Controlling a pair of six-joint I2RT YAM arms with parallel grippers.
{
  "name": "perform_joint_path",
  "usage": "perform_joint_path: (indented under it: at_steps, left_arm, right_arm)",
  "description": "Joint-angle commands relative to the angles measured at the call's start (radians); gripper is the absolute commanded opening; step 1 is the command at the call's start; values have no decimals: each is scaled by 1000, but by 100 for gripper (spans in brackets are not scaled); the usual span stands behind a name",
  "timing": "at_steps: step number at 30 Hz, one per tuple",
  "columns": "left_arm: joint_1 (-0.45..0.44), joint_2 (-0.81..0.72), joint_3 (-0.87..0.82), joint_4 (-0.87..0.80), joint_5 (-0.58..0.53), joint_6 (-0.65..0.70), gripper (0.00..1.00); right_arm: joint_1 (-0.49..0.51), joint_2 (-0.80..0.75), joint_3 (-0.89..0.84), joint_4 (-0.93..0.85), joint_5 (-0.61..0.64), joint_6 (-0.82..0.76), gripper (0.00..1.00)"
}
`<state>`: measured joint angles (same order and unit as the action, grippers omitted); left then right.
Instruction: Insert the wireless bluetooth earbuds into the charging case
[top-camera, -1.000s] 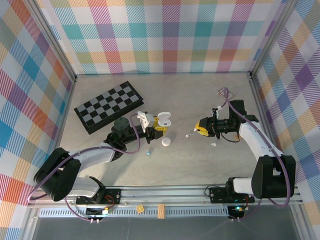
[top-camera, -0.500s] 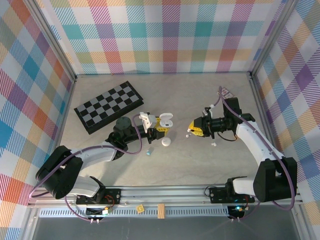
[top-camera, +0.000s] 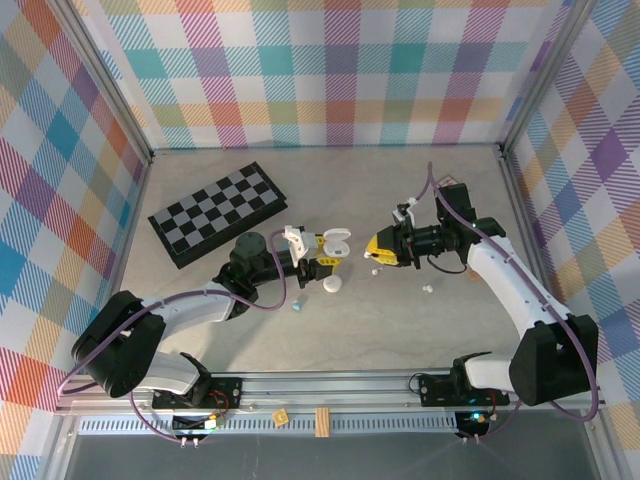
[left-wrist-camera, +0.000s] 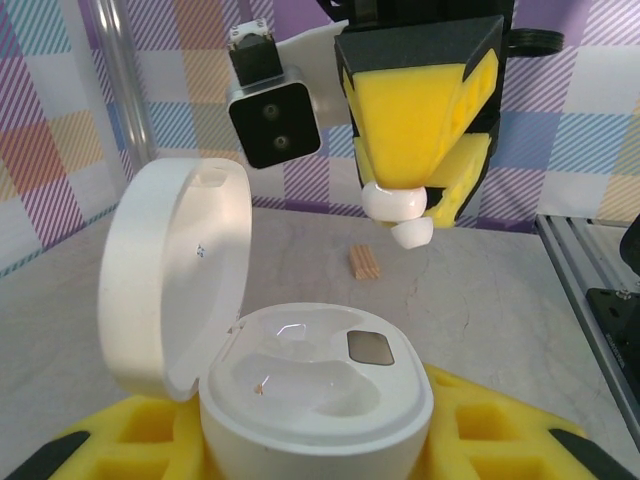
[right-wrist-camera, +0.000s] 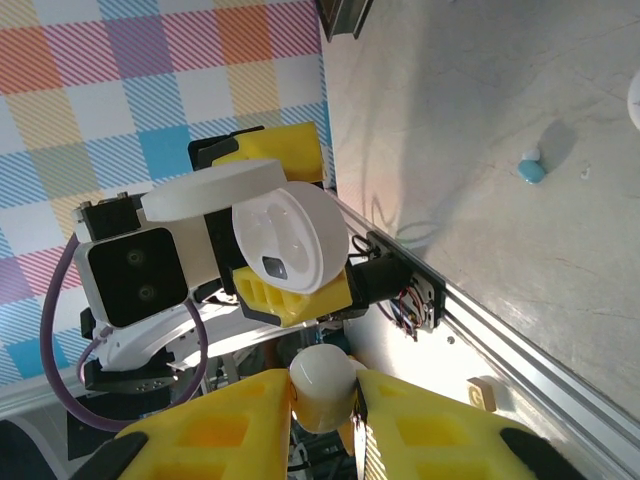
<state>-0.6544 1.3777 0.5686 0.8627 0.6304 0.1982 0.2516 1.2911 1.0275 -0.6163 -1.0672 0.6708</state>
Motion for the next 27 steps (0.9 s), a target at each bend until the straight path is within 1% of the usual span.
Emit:
perform_joint_path:
  at_steps: [1,6,14,27]
  left_arm:
    - [-14,18,38,4,32,21,34]
    - [-19,30,43,8,31,23,34]
    - [-31,59,55,36,15,22,34]
    - [-49,84,77,39,0,24,33]
  right_arm:
    - [29,17,44,14,2,10,24]
    - [68,30,68,32,12,24,24]
    - [139,51,93,122,53,77,24]
    - [181,67,113,166,125,96,24]
